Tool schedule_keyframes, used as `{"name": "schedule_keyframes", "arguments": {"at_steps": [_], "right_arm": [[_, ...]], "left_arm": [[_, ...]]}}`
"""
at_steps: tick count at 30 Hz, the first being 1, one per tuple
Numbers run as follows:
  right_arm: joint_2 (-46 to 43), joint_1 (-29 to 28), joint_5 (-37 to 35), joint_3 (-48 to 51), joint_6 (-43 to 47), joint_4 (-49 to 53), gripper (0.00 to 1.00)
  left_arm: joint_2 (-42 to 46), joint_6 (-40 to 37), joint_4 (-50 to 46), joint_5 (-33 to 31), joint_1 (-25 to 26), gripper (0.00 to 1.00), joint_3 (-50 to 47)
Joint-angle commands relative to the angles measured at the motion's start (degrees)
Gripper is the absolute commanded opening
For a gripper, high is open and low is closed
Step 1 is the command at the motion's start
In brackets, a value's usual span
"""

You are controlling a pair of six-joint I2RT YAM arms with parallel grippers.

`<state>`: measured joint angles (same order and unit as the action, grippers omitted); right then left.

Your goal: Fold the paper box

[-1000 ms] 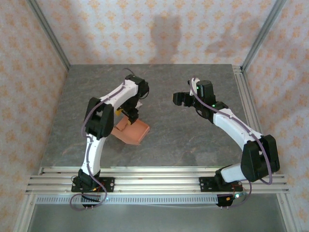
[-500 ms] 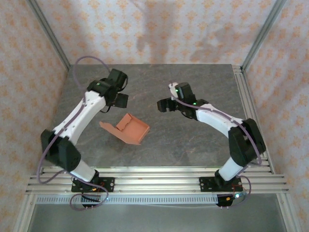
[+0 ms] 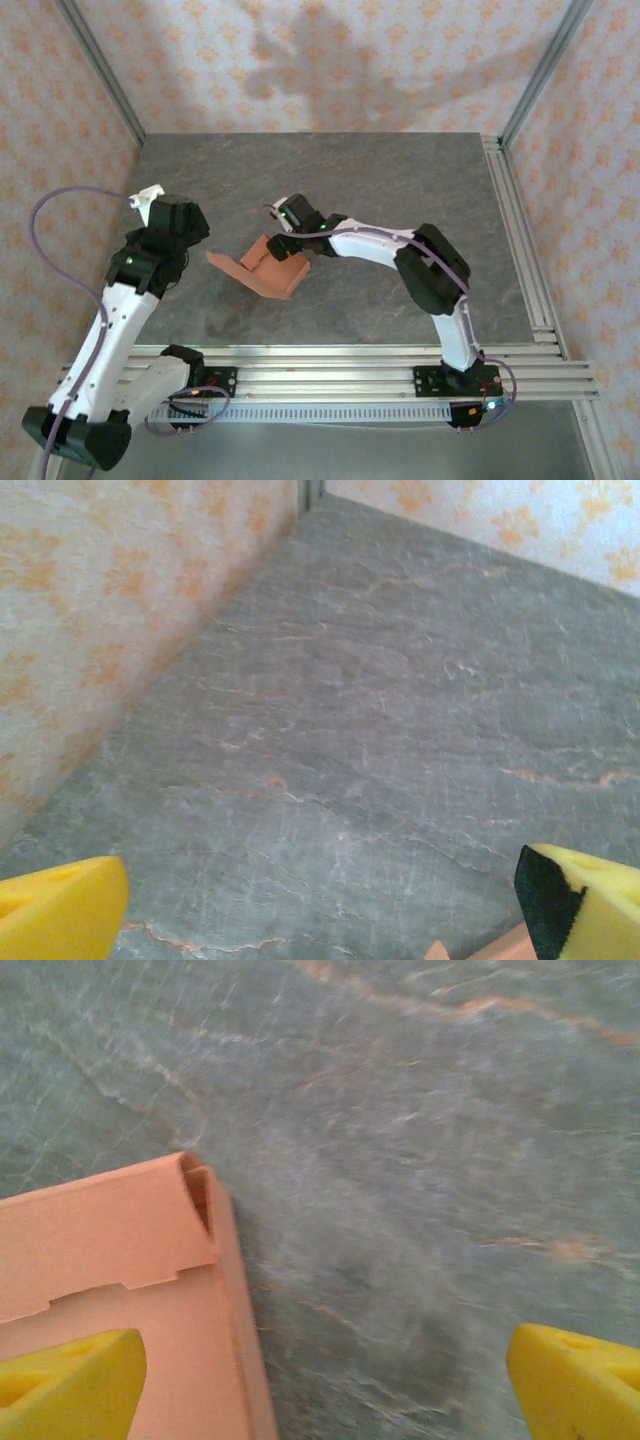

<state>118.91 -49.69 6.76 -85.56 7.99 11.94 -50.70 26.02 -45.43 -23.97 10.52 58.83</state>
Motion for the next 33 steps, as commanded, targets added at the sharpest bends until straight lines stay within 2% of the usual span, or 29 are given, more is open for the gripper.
{"name": "schedule_keyframes", "arguments": {"at_steps": [1,5,9,20,22,25,31,33], "right_arm": [[2.7,-0.3,-5.5,-4.0,-0.9,4.8,0.92],[4.2,0.0,-12.3,-6.4,-2.9,7.3,0.92],[2.8,1.7,-18.5,-6.1,-4.1,10.7,0.92],[-11.6,9.8,-21.6,11.3,-19.4,12.9,0.87],[-15.3,10.3,-19.6,15.7,-19.8,11.5,0.87],[-20.5,11.4,-12.2,21.3,-16.9,7.8,0.87],[-24.9,16.0,2.8,24.2,0.3,2.3,0.88],[-23.3,18.9,5.9,21.7,3.3,2.5,0.78]], "left_arm": [[3.8,1.9,2.0,-4.2,-0.7,1.0,-2.6],[3.7,1.2,2.2,-3.1,-0.9,1.0,-3.0],[3.5,0.5,8.6,3.9,-0.9,1.0,-5.7],[-0.9,1.3,21.1,13.8,-0.9,1.0,-9.0],[-2.6,1.6,22.3,15.2,-0.9,1.0,-8.9],[-5.3,1.8,23.2,16.9,-0.9,1.0,-8.4],[-7.1,2.4,24.5,18.4,-0.9,1.0,-9.3],[-7.1,2.2,24.1,18.7,-0.9,1.0,-9.6]]}}
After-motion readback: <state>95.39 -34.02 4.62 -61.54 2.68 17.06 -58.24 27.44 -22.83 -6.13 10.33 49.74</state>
